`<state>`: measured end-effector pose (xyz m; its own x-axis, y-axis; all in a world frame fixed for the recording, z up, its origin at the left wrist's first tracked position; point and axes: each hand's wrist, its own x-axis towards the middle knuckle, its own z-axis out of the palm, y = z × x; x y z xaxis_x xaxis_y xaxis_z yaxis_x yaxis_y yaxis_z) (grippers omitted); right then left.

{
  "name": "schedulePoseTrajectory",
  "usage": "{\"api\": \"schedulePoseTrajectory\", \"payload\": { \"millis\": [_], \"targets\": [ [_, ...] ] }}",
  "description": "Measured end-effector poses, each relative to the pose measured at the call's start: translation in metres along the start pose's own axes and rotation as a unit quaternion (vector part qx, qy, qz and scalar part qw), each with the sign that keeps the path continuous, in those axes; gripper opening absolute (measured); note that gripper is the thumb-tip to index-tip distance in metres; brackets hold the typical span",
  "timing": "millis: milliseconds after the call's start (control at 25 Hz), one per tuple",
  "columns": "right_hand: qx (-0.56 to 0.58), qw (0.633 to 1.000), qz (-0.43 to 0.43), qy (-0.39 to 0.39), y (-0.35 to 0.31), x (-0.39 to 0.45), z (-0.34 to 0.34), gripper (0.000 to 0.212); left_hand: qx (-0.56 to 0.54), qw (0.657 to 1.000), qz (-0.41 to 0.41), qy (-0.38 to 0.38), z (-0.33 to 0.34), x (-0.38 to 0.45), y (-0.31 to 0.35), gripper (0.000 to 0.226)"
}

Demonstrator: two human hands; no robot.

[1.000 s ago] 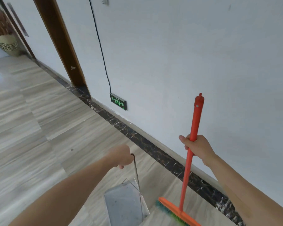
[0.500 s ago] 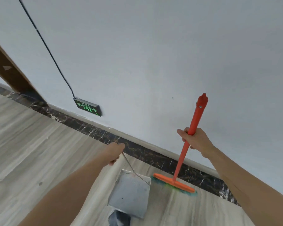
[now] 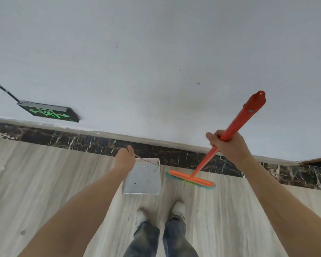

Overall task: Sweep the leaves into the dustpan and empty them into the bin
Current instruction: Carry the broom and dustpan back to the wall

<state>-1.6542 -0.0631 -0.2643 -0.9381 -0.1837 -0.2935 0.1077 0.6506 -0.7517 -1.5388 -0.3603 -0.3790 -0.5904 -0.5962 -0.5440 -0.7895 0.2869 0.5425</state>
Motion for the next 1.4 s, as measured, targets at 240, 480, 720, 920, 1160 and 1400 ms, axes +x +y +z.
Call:
{"api": "schedulePoseTrajectory", "payload": {
  "millis": [240, 480, 720, 920, 1160, 1400],
  "targets": [
    [-0.006, 1.000, -0.020, -0.013, 0.013, 0.025, 0.033, 0.044, -0.031, 1.000, -0.001, 0.002, 0.018, 0.074, 0.009, 0.040],
    [0.003, 0.999, -0.028, -0.031, 0.020, 0.042, 0.061, 0.045, -0.033, 0.999, 0.039, -0.021, 0.050, 0.109, 0.023, 0.029],
    [-0.003, 0.999, -0.022, -0.029, 0.028, 0.044, 0.062, 0.042, -0.044, 0.996, 0.083, -0.006, 0.077, 0.127, 0.019, 0.026],
    [-0.003, 0.997, -0.038, -0.070, 0.026, 0.035, 0.047, 0.042, -0.070, 0.991, 0.117, -0.003, 0.076, 0.149, 0.025, 0.024],
    [0.045, 0.995, -0.017, -0.092, 0.004, 0.037, 0.072, 0.040, -0.004, 0.991, 0.128, -0.037, 0.069, 0.171, 0.035, 0.023],
    [0.054, 0.994, -0.006, -0.097, -0.041, 0.052, 0.138, 0.040, 0.111, 0.982, 0.147, -0.032, 0.012, 0.147, 0.058, 0.038]
  ]
}}
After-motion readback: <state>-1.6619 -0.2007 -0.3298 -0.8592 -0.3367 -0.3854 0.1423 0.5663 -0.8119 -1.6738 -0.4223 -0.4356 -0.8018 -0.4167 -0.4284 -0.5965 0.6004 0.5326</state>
